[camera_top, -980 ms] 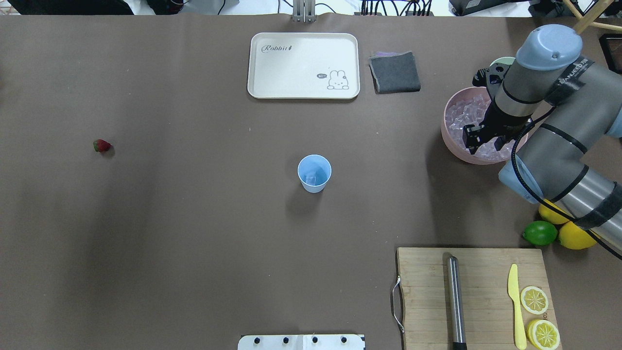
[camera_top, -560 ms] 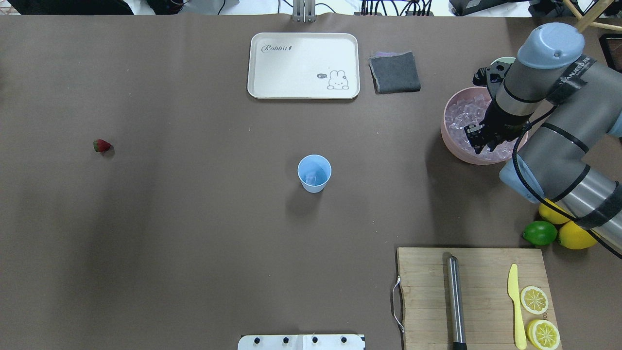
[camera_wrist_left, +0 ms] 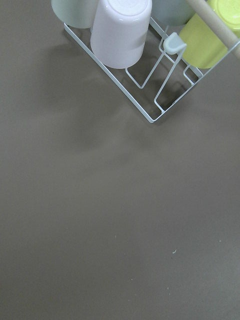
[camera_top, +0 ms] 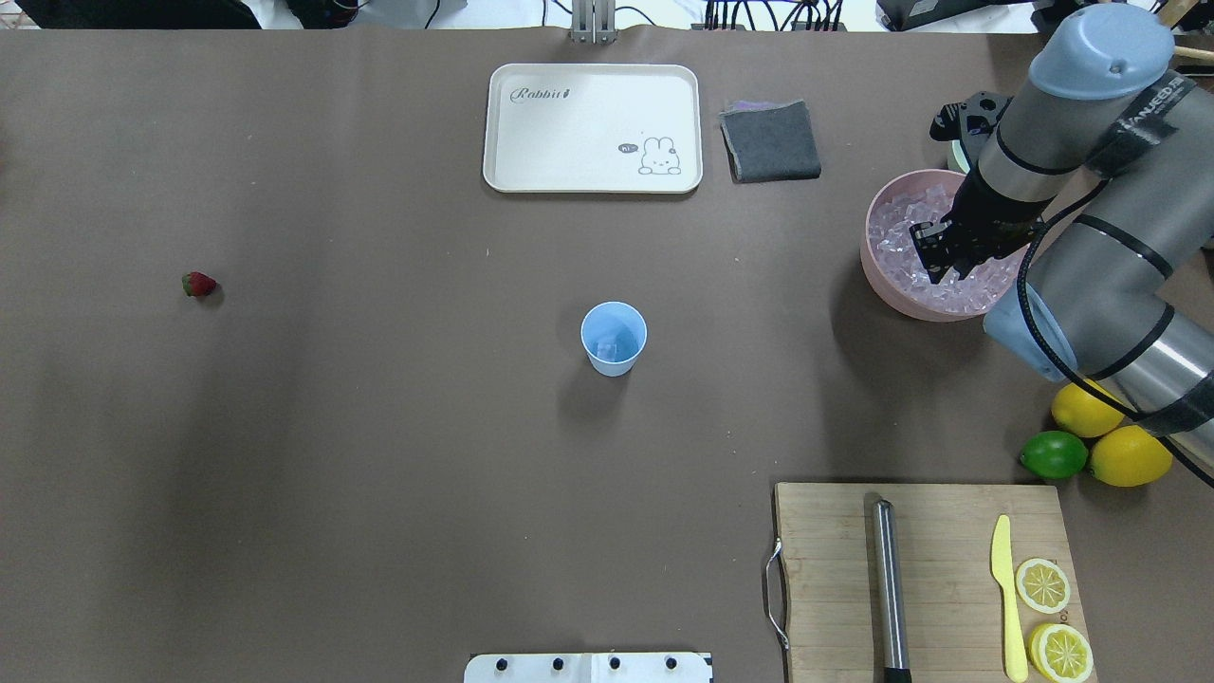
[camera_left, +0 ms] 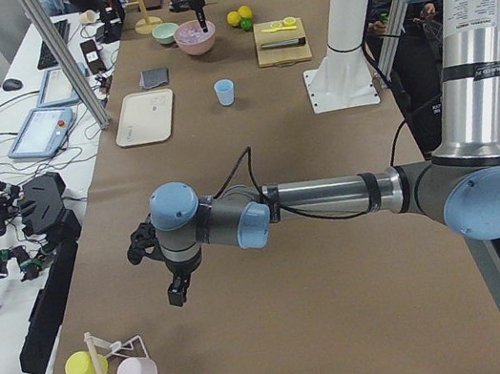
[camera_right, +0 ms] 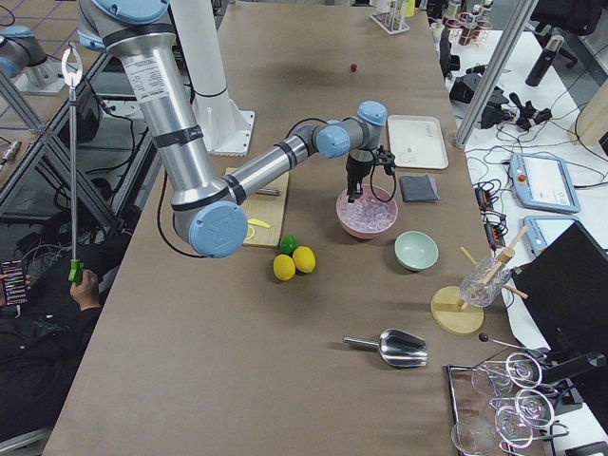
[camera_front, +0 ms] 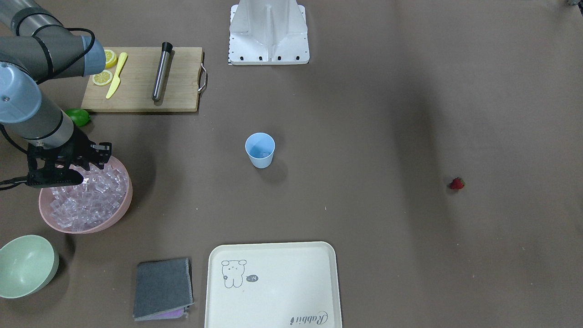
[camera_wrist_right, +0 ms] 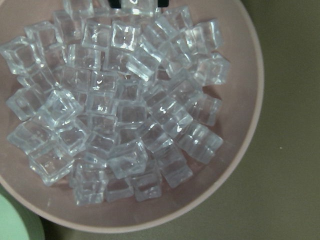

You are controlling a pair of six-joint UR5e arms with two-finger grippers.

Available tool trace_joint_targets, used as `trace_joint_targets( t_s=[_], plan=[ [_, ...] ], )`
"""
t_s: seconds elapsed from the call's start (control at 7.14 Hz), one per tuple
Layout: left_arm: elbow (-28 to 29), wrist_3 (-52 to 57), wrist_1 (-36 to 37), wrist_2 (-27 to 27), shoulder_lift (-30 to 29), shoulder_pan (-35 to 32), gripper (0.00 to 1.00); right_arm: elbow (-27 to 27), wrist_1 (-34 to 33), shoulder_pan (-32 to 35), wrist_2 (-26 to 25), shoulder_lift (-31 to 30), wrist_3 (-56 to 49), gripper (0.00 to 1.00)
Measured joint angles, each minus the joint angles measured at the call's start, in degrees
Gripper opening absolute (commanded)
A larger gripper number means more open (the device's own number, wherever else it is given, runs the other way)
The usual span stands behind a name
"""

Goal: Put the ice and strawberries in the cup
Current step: 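Lower the right gripper into the ice and grasp a cube, then carry the ice cube with the right gripper over the blue cup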

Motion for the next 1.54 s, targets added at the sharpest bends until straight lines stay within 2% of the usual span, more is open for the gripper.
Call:
trace_joint_targets(
  t_s=[0.28,0.56,0.84,1.12,1.26,1.54],
  plan=[
    [0.07,0.00,0.00,-0.01,0.03,0.00,0.98,2.24,-3.11,0.50,2.48,6.07,0.60,0.00],
    [0.25,0.02,0.00,-0.02,0.08,0.00,0.98,1.89,-1.62,-0.97,5.28,12.95,8.20,0.00],
    [0.72,0.10,0.00,0.02,0.08,0.00,0.98,-1.13,9.10,-6.45,5.00,15.53,19.67,0.00],
    [1.38,0.20,-0.43,0.03,0.27,0.00,0.98,-5.74,20.96,-12.91,0.43,16.75,29.84,0.00],
    [1.92,0.18,-1.37,0.03,0.56,0.00,0.98,-7.33,23.90,-15.42,-2.12,17.49,32.63,0.00],
    [2.87,0.18,-2.45,0.03,0.75,0.00,0.98,-9.02,25.51,-17.52,-4.62,18.78,34.55,0.00]
  ],
)
